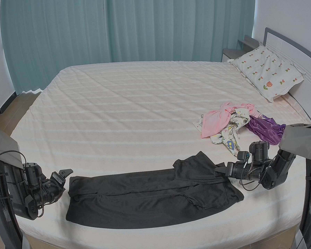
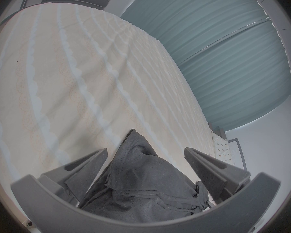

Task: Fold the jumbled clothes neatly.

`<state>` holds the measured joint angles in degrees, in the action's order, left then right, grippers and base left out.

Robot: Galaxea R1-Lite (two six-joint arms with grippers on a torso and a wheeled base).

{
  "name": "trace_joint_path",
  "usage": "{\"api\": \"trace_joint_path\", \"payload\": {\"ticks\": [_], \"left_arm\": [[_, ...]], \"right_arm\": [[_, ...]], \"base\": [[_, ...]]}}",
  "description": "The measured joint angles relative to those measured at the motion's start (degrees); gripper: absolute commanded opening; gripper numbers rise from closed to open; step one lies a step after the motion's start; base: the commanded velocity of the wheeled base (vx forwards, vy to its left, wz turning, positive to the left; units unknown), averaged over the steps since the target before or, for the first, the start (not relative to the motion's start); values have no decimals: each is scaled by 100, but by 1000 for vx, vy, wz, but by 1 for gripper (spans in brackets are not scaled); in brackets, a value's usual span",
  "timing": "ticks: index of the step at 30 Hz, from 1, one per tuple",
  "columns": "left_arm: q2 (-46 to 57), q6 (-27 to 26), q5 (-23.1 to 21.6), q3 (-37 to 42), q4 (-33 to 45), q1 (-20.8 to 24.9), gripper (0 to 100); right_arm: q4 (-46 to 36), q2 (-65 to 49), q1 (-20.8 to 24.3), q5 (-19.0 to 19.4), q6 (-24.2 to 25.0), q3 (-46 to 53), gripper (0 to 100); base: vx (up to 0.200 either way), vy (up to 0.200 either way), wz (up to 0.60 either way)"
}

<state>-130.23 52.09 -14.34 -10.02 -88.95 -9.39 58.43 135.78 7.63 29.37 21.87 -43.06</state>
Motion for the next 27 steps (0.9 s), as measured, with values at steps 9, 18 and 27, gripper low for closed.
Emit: {"api": "trace_joint_path", "payload": {"ticks": [9, 18, 27], "left_arm": [[-56, -6, 13, -1, -2, 0, 100], [-111, -22, 17, 16, -2, 0, 100], [-149, -34, 17, 38, -2, 0, 100]], "right_arm": [[-11, -444, -188, 534, 49, 681, 0], [-7, -616, -312, 583, -45, 1120, 0], [-13, -603, -317, 578, -334, 1329, 0]], "base": [[0, 0, 0], [0, 0, 0], [0, 0, 0]]}}
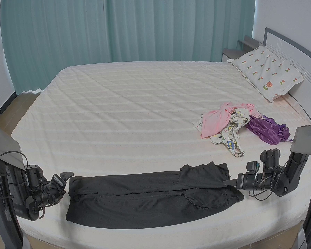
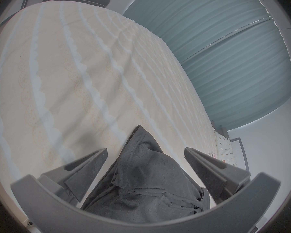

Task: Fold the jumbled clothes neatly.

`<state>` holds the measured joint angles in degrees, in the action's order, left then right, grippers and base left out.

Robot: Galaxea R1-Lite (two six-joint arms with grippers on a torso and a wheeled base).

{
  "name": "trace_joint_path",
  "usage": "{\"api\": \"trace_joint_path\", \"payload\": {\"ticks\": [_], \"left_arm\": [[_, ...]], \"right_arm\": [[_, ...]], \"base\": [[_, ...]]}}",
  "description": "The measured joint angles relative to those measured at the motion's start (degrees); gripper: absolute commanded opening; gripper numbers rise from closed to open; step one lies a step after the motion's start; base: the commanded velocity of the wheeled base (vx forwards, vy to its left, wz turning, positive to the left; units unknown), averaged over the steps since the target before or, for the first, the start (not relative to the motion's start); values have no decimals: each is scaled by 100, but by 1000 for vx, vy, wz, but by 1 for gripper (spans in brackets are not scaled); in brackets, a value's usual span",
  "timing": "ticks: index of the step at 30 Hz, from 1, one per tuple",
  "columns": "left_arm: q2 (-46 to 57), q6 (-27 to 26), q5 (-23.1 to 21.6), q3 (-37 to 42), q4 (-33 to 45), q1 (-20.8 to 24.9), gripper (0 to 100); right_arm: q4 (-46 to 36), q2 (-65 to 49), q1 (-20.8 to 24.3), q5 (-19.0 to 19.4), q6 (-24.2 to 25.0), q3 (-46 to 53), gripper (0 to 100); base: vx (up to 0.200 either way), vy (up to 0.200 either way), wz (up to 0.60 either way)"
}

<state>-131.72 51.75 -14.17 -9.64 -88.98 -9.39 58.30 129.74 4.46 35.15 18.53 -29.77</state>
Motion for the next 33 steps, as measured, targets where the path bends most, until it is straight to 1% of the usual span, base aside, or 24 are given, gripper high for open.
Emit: {"api": "trace_joint_path", "payload": {"ticks": [4, 8, 9, 15, 19, 22, 29, 33], "left_arm": [[-6, 0, 0, 6, 0, 0, 100], [-9, -5, 2, 6, 0, 0, 100], [-9, -5, 0, 11, -2, 0, 100], [-9, -7, 2, 17, 0, 0, 100], [-11, -10, 0, 22, 0, 0, 100], [-20, -10, 2, 15, 0, 0, 100], [-48, -10, 10, 0, 0, 7, 100], [-54, -11, 11, -6, 0, 11, 100]], "right_arm": [[-2, 18, 5, -1, -88, 72, 0], [0, 66, 7, -1, -327, 117, 0], [-2, 82, 7, 0, -354, 128, 100], [50, 105, 5, 0, -488, 202, 100], [83, 61, -41, 18, -455, 196, 100], [140, 11, -52, 40, -294, 105, 100], [318, 82, 166, -4, 399, -252, 100], [351, 210, 256, -26, 445, -394, 100]], "base": [[0, 0, 0], [0, 0, 0], [0, 0, 0], [0, 0, 0], [0, 0, 0], [0, 0, 0], [0, 0, 0], [0, 0, 0]]}}
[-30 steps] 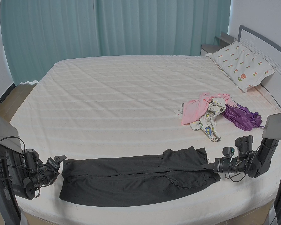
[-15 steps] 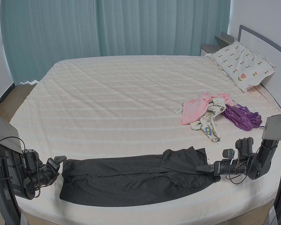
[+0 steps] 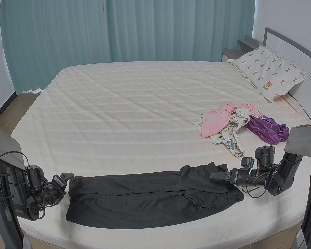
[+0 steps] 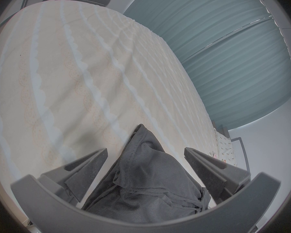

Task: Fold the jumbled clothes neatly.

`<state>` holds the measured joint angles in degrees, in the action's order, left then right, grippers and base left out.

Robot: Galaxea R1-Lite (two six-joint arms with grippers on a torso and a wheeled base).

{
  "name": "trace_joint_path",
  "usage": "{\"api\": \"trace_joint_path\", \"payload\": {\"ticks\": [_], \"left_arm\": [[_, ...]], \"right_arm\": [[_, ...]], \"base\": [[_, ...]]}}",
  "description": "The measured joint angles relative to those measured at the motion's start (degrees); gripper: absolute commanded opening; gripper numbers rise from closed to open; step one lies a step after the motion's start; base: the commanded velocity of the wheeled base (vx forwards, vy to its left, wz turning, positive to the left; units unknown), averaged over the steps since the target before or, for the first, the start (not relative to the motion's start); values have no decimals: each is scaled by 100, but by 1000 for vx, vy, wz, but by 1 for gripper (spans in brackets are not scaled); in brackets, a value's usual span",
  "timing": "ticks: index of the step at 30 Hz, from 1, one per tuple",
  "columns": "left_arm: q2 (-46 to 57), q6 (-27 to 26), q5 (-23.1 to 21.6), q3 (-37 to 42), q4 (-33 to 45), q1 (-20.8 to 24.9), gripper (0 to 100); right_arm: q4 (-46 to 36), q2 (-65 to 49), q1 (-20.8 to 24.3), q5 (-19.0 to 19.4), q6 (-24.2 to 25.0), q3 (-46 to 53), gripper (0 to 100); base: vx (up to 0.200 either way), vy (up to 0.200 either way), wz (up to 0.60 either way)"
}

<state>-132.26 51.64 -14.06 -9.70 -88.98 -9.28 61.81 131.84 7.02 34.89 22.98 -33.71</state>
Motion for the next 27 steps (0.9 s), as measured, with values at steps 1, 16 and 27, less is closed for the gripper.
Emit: {"api": "trace_joint_path", "payload": {"ticks": [1, 16, 27], "left_arm": [[0, 1, 0, 0, 0, 0, 100], [-13, 1, 10, 17, 0, -4, 100], [17, -174, 585, -208, 0, 118, 100]], "right_arm": [[-6, 38, 9, -7, 1, -39, 100], [-63, 297, -69, -150, 1, -57, 0], [-4, 157, -146, -141, -51, 227, 100]], "base": [[0, 0, 0], [0, 0, 0], [0, 0, 0]]}}
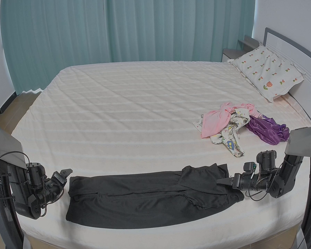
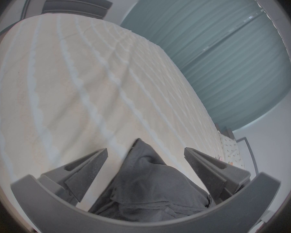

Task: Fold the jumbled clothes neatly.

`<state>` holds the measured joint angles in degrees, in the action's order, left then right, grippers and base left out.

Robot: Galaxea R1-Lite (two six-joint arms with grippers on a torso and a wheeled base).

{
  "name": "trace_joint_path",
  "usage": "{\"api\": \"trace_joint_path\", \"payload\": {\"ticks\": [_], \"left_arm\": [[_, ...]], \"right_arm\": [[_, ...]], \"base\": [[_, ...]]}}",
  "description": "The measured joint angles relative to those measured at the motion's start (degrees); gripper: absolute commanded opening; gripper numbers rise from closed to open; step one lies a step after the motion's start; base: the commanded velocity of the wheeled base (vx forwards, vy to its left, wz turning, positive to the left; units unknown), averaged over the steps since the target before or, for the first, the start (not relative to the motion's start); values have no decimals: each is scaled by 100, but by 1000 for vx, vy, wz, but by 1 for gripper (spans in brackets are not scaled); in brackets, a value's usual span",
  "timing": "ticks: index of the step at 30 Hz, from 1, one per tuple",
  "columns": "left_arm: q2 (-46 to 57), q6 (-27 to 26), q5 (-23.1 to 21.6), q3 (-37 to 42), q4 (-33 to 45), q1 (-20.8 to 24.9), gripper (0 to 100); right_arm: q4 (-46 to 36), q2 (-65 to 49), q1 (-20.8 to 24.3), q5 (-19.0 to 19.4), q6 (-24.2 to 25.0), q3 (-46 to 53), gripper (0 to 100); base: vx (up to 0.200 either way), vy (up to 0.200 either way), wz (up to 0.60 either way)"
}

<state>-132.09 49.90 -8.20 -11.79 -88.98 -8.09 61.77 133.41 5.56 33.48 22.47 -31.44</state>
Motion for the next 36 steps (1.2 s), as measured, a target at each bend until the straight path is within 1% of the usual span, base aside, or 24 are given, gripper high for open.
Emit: {"api": "trace_joint_path", "payload": {"ticks": [6, 8, 10, 13, 14, 17, 19, 24, 25, 31, 36], "left_arm": [[2, -305, 38, -299, 13, 195, 100], [6, -369, 40, -455, 141, 229, 100], [28, -397, 33, -634, 486, 254, 100], [77, -450, -20, -907, 1303, 267, 100], [94, -483, -55, -1006, 1574, 265, 100], [140, -586, -255, -1217, 2055, 245, 100], [162, -673, -422, -1364, 2167, 215, 100], [163, -725, -482, -1503, 2149, 177, 100], [155, -734, -485, -1517, 2148, 176, 0], [0, -1062, -462, -1563, 2143, 145, 0], [-118, -1101, -422, -1593, 2119, 85, 0]], "right_arm": [[20, -21, 37, 7, 9, 35, 100], [22, -23, 41, 10, 17, 38, 100], [35, -26, 41, 10, 30, 35, 100], [91, -28, 34, 10, 41, 27, 100], [118, -26, 26, 10, 46, 24, 100], [195, -20, 9, 10, 60, 16, 100], [252, -12, -2, 10, 66, 16, 100], [288, 2, -20, 10, 73, 20, 100], [290, 5, -20, 10, 73, 18, 100], [283, 11, -24, 7, 73, 20, 100], [282, 13, -24, 0, 73, 27, 100]], "base": [[0, 0, 0], [0, 0, 0], [0, 0, 0], [0, 0, 0], [0, 0, 0], [0, 0, 0], [0, 0, 0], [0, 0, 0], [0, 0, 0], [0, 0, 0], [0, 0, 0]]}}
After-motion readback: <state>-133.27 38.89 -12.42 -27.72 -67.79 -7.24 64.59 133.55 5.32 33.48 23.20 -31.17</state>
